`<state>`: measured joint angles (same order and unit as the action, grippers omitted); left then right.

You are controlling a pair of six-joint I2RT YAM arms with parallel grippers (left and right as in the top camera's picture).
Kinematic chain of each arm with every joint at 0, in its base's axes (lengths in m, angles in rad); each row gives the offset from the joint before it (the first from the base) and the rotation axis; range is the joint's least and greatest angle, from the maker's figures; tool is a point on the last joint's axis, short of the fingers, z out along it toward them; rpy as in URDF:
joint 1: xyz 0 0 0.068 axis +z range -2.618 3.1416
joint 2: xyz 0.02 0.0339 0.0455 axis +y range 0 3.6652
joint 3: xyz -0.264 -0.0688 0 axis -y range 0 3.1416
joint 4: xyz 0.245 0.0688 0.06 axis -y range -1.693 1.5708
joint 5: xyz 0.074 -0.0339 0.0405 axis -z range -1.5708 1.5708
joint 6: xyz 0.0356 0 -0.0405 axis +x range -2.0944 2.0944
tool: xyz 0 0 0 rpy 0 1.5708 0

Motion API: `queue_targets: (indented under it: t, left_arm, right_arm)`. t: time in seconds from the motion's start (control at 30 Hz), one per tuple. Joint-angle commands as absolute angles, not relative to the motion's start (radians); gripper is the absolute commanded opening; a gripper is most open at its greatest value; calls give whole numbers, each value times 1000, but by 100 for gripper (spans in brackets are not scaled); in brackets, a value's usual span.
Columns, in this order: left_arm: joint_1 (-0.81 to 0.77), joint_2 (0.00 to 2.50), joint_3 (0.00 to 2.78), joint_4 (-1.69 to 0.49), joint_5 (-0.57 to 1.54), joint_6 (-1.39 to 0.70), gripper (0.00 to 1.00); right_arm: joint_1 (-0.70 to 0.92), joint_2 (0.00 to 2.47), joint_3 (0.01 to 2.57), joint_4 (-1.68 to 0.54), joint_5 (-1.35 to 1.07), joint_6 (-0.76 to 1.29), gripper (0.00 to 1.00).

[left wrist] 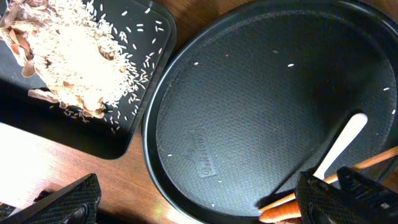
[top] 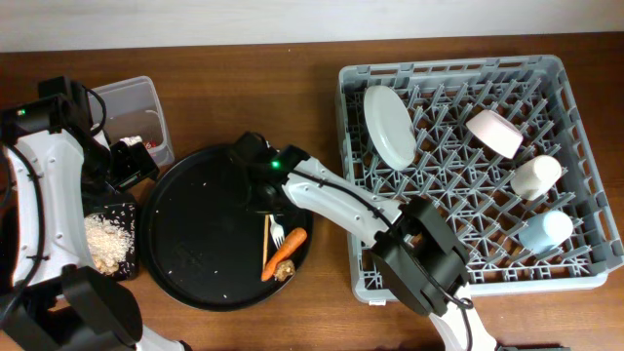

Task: Sort waste into correct bins and load items into the dishwasher rack

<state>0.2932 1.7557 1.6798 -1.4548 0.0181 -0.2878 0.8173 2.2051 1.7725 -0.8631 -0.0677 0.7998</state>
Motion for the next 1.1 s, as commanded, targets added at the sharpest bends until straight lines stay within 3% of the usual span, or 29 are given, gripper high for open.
queue_targets:
  t: [0.0,0.13,0.33,0.67,0.77,1.0,1.07]
  left_arm:
    - [290,1752,1684,-1452,22,-299,99]
    - [290,1752,1684,-1452,22,-299,99]
    - [290,1752,1684,-1452,22,-299,99]
    - [290,1752,1684,-1453,22,-299,99]
    - [290,1752,1684,-1452,23,-299,99]
    - [290,1752,1684,-1452,22,-299,99]
    - [290,1752,1684,-1452,23,-299,99]
  right_arm:
    - [796,2151,1874,-893,-48,675,8]
    - [701,2039,2000,-1123,-47,530,9]
    - [501,1972,1995,-1481,-39,316,9]
    - [450,1972,1793,-1406,-6,292,11]
    - [450,1972,1776,-1367,-6,292,27]
    - [489,1927,1883,-1359,-34,292,34]
    - [557,1924,1923,-1319,-47,292,55]
